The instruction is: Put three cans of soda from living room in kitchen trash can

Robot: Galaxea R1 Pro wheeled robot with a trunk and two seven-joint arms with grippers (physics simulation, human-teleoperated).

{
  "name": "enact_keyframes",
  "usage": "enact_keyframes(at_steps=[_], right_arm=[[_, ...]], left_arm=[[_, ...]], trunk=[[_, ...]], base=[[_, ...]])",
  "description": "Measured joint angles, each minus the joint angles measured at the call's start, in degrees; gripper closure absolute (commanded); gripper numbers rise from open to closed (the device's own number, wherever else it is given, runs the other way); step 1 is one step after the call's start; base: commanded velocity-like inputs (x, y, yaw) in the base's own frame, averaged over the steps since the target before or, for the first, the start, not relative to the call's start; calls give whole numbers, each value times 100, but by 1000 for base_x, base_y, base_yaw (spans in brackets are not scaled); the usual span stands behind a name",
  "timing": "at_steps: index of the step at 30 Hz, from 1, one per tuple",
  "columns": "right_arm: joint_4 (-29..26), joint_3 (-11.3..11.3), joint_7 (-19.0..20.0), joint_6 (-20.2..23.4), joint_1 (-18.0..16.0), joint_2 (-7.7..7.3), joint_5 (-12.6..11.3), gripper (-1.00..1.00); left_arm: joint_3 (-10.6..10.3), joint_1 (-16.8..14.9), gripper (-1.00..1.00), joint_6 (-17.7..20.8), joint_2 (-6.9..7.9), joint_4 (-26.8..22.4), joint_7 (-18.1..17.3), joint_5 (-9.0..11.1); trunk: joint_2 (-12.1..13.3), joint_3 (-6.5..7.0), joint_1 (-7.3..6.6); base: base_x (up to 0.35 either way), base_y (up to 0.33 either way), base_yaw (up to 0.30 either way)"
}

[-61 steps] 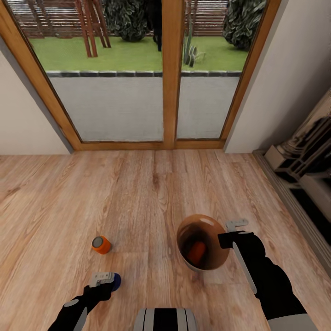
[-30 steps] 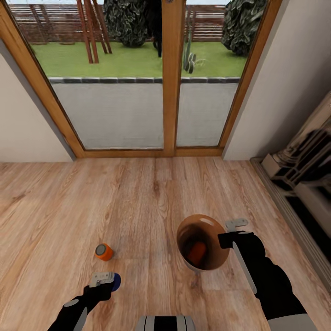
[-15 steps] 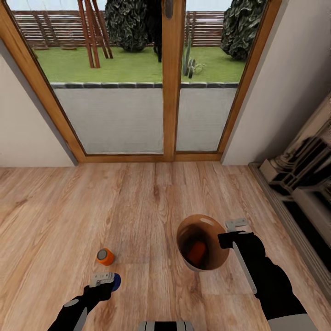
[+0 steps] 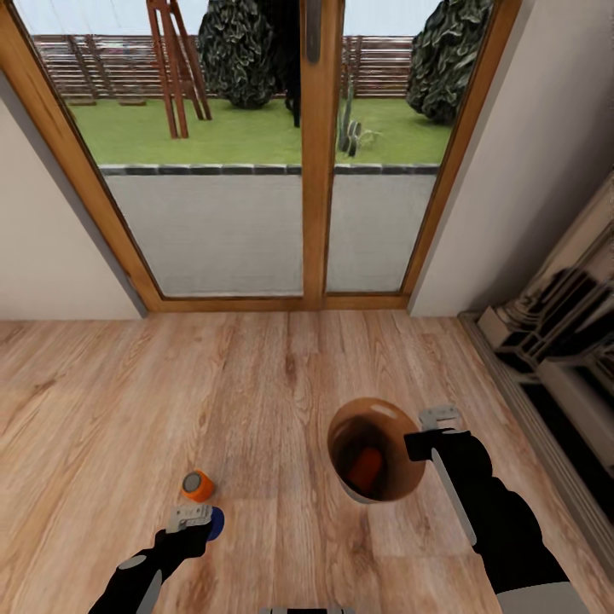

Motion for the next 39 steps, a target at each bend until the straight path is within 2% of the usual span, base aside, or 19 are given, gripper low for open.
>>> enact_keyframes(at_steps=[4,9,26,35,39], right_arm=[[0,0,0,-2,0,0,0,100],[1,0,-2,-2,1,0,0,100],[1,0,-3,-2,1,0,-2,100],[1,0,2,-4,1,0,-38,100],[1,-1,-5,0,1,0,22,100]], left_arm=[[0,1,100,1,0,0,0,-2],[0,2,100,-1,0,-6,-3,-1],[0,2,100,-1,0,-8,-8,1],[0,2,100,-1,0,-8,-8,0],[0,2,100,-1,0,-8,-9,1]], trunk=[[160,109,-88],[162,144,-88],[162,156,-88],[162,156,-88],[162,156,-88]], base=[[0,0,0],[0,0,0],[0,0,0],[-151,0,0],[-59,0,0]])
